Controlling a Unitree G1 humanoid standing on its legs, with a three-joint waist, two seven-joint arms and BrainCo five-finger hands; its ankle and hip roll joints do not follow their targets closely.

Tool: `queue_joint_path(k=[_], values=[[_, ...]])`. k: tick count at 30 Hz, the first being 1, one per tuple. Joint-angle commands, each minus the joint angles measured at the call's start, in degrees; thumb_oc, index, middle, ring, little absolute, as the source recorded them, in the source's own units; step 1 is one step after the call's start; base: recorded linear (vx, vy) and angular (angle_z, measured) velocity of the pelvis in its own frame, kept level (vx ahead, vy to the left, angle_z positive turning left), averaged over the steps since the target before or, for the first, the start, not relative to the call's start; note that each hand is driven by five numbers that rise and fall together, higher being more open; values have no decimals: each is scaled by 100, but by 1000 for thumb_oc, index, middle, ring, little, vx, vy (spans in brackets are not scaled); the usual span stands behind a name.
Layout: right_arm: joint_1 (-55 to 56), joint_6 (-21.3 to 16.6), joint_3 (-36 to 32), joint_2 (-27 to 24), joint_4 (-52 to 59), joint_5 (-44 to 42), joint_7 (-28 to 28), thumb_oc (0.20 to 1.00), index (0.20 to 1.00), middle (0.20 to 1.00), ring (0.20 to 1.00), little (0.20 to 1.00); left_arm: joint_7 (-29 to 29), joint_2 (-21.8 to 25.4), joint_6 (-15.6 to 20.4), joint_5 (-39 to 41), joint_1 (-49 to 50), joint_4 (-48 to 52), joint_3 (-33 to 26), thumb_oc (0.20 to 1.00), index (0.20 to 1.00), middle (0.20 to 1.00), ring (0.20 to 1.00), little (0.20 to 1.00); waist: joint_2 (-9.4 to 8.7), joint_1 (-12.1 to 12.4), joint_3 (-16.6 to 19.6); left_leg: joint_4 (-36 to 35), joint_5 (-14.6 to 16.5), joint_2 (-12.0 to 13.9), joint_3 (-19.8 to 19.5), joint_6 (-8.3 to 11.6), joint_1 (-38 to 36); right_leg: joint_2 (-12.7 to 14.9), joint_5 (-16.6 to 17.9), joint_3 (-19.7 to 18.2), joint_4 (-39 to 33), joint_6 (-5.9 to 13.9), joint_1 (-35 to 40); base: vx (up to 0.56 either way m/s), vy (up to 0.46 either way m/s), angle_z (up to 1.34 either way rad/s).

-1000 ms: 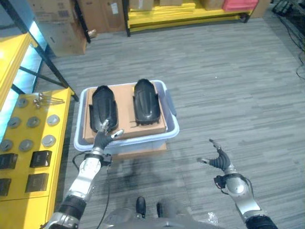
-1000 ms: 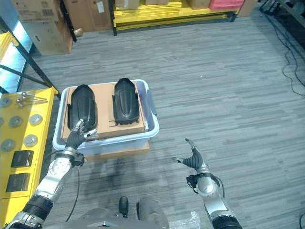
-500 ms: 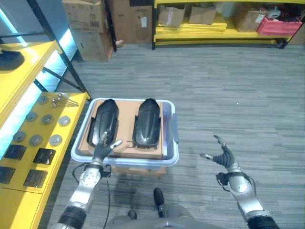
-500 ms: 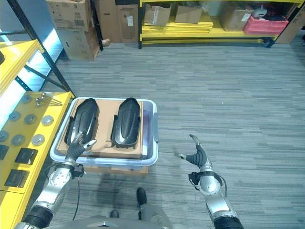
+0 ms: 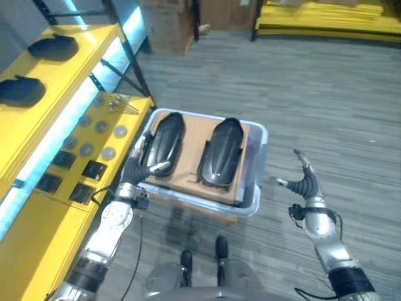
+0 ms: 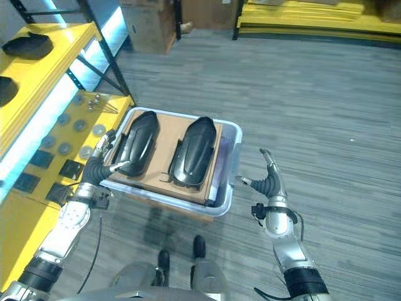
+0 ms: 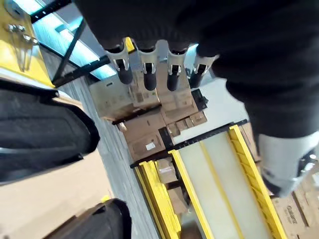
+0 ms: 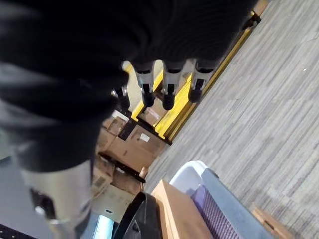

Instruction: Move parts from the plastic box to the shelf.

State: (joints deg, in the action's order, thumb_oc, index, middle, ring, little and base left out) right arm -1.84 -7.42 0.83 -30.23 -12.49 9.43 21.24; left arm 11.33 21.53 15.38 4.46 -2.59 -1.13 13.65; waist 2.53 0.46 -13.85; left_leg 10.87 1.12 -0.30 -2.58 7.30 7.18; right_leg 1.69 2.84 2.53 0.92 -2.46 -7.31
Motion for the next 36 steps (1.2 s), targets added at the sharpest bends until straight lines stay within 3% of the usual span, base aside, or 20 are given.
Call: queue_joint_path(k=[1, 7, 13, 18, 26, 33, 34, 35, 36], values=[[-182, -73, -93, -279, 17, 495, 599, 1000, 1000, 1000, 1000, 1000, 125, 186, 340, 92, 54, 293, -85, 1000, 1000, 1000, 1000, 1000, 65, -18, 342, -364, 565, 384, 277, -78, -138, -37, -1317, -421, 528, 1020, 488, 31, 129, 1], [-927, 22, 127, -148, -364, 360, 919, 1000, 1000, 1000, 1000, 1000, 156, 548, 447, 36, -188, 447, 40, 1000, 1000, 1000, 1000, 1000, 109, 108, 293, -1004, 381, 345, 578, -110, -5, 0, -979, -511, 237, 1139, -3, -16, 101, -23], [-1560, 213, 419, -240, -861, 503, 1125, 1000, 1000, 1000, 1000, 1000, 116, 535, 523, 422, -348, 381, 227, 1000, 1000, 1000, 1000, 1000, 79, 303, 197, -1096, 313, 283, 667, -134, 211, 46, -787, -521, 72, 1242, -271, 21, 19, 13], [-2306, 291, 740, -365, -1288, 535, 1337, 1000, 1000, 1000, 1000, 1000, -565, 501, 623, 1619, -603, 536, 769, 1000, 1000, 1000, 1000, 1000, 116, 410, 145, -1191, 234, 266, 695, -133, 380, 64, -640, -493, -78, 1314, -488, 41, 25, 2], [-3015, 483, 1132, -287, -2309, 384, 1475, 1000, 1000, 1000, 1000, 1000, -842, 415, 556, 2069, -983, 520, 1365, 1000, 1000, 1000, 1000, 1000, 167, 486, 66, -1277, 137, 270, 714, -108, 553, 29, -551, -451, -144, 1335, -707, 11, 7, -1], [-3290, 681, 1473, -102, -3298, 193, 1292, 1000, 1000, 1000, 1000, 1000, -887, 364, 474, 2144, -997, 461, 1497, 1000, 1000, 1000, 1000, 1000, 203, 512, -12, -1276, 116, 260, 704, -104, 599, 25, -513, -410, -136, 1346, -772, 0, 0, 0], [-3341, 735, 1553, -63, -3531, 177, 1201, 881, 881, 881, 881, 881, -903, 373, 462, 2140, -998, 464, 1519, 1000, 1000, 1000, 1000, 1000, 206, 526, -24, -1276, 111, 256, 706, -103, 606, 23, -506, -403, -141, 1348, -775, 0, 0, 0], [-3408, 766, 1647, -34, -3749, 139, 1105, 470, 470, 470, 470, 470, -904, 381, 450, 2141, -993, 454, 1520, 1000, 1000, 1000, 1000, 1000, 207, 526, -36, -1276, 108, 258, 714, -103, 604, 21, -501, -401, -141, 1349, -779, 0, 0, 0], [-3577, 787, 1808, 67, -4126, 34, 859, 200, 200, 200, 200, 200, -943, 392, 415, 2128, -985, 456, 1529, 1000, 1000, 1000, 1000, 1000, 207, 528, -58, -1265, 102, 267, 724, -97, 610, 8, -491, -401, -136, 1348, -790, 0, 0, 0]])
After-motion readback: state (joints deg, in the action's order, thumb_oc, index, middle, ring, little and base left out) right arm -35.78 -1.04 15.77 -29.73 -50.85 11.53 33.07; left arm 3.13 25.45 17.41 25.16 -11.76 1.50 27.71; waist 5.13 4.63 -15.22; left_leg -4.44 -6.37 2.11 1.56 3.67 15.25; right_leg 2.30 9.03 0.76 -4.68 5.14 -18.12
